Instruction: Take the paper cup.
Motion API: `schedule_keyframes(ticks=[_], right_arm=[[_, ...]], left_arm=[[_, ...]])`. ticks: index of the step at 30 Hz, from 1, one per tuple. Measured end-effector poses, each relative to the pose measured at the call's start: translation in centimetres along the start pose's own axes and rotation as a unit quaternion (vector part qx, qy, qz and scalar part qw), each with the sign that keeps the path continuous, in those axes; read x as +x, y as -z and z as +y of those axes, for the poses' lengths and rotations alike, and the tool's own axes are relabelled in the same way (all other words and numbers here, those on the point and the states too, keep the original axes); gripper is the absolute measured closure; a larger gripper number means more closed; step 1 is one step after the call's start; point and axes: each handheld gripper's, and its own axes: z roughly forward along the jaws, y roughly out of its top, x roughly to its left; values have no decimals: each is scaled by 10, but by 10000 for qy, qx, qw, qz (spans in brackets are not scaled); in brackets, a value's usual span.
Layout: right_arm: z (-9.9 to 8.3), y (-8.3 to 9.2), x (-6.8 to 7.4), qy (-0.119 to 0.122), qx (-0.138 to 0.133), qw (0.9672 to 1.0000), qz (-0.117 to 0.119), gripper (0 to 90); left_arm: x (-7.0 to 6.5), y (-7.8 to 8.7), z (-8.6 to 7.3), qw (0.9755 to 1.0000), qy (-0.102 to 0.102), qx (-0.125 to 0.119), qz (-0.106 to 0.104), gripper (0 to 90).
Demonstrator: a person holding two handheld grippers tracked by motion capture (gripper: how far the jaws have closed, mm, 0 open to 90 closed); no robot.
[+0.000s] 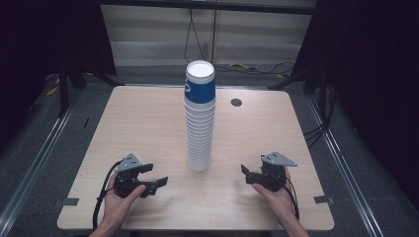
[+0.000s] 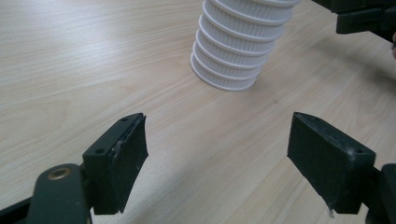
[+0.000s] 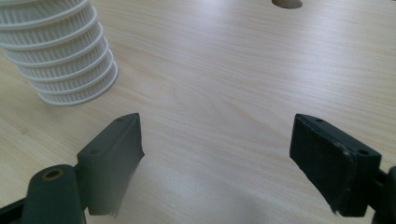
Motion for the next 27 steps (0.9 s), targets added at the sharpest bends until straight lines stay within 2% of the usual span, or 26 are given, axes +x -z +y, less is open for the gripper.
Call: schedule_keyframes(ticks=[2,3,4,5,8,11,14,18,21,24,25,27], right_arm=[[0,-1,0,41,47,10000,23,170],[-1,-2,3,192,123,9997,-2,159],[-1,-2,3,192,123,9997,-2,159],[-1,-3,5,264,130,9996,15,159],[0,-3,6,217,84,9997,117,159],[3,-1,6,125,29,9997,230,159],[3,3,5,-37,48,9989,468,160],[4,5,5,-84,-37,9982,589,160],[9,6,9,-43,-90,9972,742,174],[11,7,11,-58,-103,9961,878,189],[13,8,12,-33,-137,9957,921,223],[17,13,15,20,-263,9941,1048,229]], left_arm=[[0,0,0,10000,-46,38,50,198],[0,0,0,9999,-79,70,108,198],[-1,0,0,9997,-115,109,200,198],[-1,0,0,9997,-125,136,160,198],[-1,0,0,9996,-145,149,182,198],[0,-1,0,9997,-156,168,119,198],[1,-2,1,9998,-88,147,76,198],[1,-4,2,9999,-68,143,65,198],[2,-8,2,9997,-85,217,47,198],[0,-7,2,9998,-80,188,-8,199],[-1,-7,2,9998,-104,169,-18,201],[-2,-5,3,9998,-129,136,-11,203]])
